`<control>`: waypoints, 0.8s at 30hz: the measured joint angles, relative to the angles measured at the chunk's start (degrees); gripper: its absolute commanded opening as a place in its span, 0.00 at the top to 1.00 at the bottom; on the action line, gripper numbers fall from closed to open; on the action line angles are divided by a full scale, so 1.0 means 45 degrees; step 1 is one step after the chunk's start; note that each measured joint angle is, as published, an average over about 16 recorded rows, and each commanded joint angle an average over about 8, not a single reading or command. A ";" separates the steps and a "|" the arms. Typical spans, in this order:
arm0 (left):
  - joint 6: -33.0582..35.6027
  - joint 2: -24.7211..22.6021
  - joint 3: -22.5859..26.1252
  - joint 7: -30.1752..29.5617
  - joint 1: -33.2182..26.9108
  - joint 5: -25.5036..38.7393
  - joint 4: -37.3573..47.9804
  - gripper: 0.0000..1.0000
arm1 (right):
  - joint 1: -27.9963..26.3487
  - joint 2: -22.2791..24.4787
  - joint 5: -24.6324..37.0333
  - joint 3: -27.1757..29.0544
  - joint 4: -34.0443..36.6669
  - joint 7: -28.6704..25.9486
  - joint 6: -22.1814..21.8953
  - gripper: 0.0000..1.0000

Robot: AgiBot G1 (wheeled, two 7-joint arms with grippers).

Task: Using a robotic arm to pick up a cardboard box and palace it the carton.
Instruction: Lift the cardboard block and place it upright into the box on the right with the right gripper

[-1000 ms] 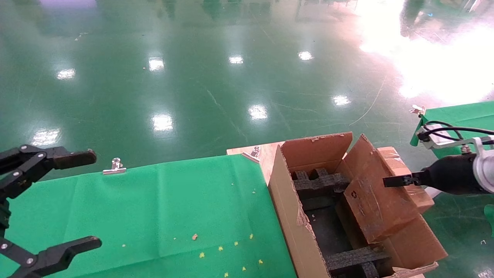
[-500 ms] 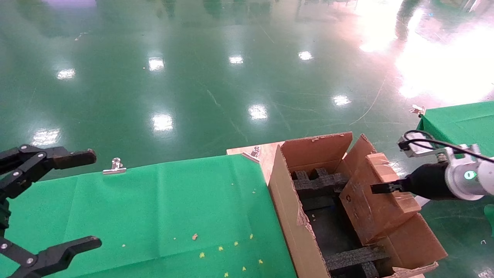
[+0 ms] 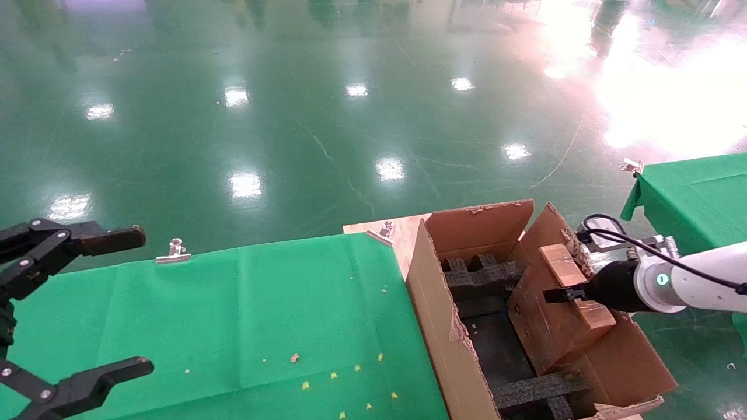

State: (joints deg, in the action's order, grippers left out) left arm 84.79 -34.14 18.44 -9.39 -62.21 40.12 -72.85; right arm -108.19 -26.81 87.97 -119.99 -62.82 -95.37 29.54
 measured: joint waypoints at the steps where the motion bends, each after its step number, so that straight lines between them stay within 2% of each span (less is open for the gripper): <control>1: 0.0000 0.0000 0.0000 0.0000 0.0000 0.0000 0.0000 0.00 | 0.0115 -0.0073 -0.0040 -0.0009 0.0083 0.0002 -0.0086 1.00; 10: -0.0001 0.0001 0.0003 0.0002 -0.0001 -0.0002 0.0000 0.00 | 0.0974 -0.0583 -0.0491 -0.0047 0.0614 0.0276 -0.0500 1.00; 24: -0.0004 0.0003 0.0008 0.0004 -0.0002 -0.0006 0.0001 0.00 | 0.1657 -0.1029 -0.1053 -0.0044 0.1191 0.0992 -0.0388 0.98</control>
State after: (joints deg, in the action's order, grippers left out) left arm 84.78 -34.12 18.47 -9.37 -62.22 40.09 -72.85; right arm -100.74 -31.44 83.23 -120.19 -57.46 -90.91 27.79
